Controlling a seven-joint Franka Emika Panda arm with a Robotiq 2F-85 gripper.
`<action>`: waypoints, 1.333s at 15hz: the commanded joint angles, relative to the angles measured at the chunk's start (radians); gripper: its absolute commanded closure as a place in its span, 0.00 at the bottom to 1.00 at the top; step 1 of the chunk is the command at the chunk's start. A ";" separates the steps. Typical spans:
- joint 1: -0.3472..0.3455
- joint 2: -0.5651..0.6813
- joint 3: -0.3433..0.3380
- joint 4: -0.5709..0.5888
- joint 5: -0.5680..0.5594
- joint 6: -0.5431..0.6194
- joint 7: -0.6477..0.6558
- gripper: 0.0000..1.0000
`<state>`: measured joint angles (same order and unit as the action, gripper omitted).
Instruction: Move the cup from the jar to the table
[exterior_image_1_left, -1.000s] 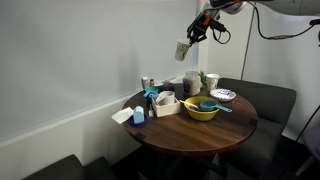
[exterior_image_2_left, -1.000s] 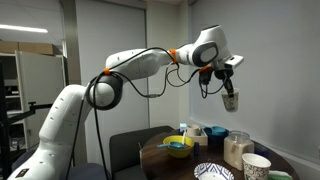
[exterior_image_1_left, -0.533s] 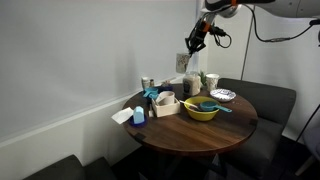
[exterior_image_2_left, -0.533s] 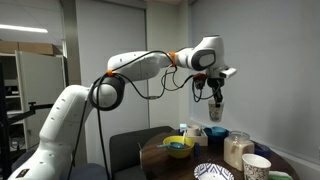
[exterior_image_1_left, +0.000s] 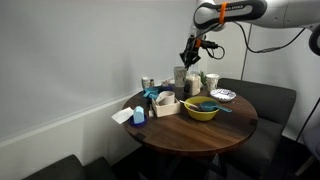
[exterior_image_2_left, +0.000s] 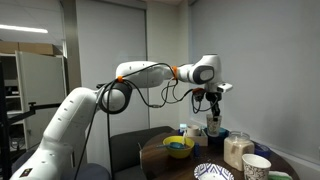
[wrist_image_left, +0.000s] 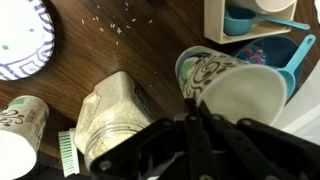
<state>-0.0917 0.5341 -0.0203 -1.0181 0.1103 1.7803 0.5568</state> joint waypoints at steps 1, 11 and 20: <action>0.035 0.038 -0.010 0.017 -0.042 -0.034 0.049 0.99; 0.048 0.090 -0.022 0.009 -0.039 -0.009 0.193 0.72; 0.010 -0.068 0.011 -0.038 0.005 0.074 0.058 0.16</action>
<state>-0.0600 0.5839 -0.0297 -0.9961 0.0920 1.8037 0.7144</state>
